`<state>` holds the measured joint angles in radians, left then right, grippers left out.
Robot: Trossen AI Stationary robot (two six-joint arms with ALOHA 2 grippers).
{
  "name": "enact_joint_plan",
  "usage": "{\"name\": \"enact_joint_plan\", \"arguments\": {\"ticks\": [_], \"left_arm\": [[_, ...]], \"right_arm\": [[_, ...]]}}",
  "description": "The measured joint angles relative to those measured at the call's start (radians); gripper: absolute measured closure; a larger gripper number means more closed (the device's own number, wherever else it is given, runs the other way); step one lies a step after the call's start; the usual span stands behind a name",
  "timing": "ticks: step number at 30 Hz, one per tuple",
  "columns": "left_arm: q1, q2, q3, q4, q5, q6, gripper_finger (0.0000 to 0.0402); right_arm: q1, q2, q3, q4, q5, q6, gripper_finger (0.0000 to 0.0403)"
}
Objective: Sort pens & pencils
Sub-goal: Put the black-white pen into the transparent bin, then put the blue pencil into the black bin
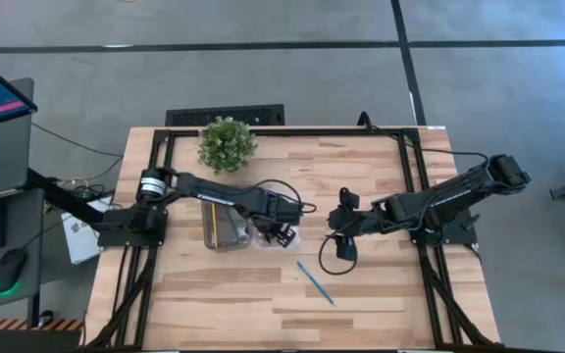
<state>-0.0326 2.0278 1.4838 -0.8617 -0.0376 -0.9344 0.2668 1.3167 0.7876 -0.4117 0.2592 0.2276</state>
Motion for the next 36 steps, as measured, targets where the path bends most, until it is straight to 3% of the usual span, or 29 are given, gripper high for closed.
{"name": "enact_joint_plan", "arguments": {"ticks": [6, 14, 24, 36], "left_arm": [[0.018, 0.018, 0.004, -0.017, 0.069, 0.022, 0.037], [0.017, 0.011, 0.001, 0.01, 0.063, 0.184, 0.0364], [0.014, 0.011, 0.001, 0.041, 0.079, 0.281, 0.0335], [0.01, 0.002, 0.087, 0.037, 0.001, 0.313, 0.0305]], "right_arm": [[0.0, 0.0, 0.0, -0.005, 0.0, 0.0, 0.0154], [0.0, 0.0, 0.0, -0.008, 0.0, 0.0, 0.0154], [0.0, 0.0, 0.0, -0.008, 0.0, 0.0, 0.0154], [0.0, 0.0, 0.0, -0.03, 0.0, 0.0, 0.0154]]}}
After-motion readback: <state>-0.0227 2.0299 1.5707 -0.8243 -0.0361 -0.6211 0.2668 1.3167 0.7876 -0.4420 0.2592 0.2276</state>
